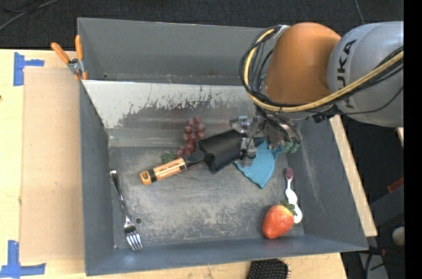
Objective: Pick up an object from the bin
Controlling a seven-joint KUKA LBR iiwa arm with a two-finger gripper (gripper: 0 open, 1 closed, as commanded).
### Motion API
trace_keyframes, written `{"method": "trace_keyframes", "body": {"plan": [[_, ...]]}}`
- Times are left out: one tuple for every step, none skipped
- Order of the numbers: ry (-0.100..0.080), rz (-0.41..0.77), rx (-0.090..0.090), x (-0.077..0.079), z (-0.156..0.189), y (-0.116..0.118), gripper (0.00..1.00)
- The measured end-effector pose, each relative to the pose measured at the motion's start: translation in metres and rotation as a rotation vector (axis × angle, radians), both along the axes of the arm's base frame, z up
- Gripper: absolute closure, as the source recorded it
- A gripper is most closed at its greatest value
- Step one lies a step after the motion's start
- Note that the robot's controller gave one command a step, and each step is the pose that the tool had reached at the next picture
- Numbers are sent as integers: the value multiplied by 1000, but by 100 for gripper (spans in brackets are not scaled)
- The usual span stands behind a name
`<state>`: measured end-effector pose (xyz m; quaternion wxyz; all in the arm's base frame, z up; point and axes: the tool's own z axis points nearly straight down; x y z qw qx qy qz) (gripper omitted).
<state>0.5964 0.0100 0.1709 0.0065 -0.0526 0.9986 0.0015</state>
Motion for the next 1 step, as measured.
{"method": "trace_keyframes", "body": {"plan": [[-3,2,0,1,14,0,100]]}}
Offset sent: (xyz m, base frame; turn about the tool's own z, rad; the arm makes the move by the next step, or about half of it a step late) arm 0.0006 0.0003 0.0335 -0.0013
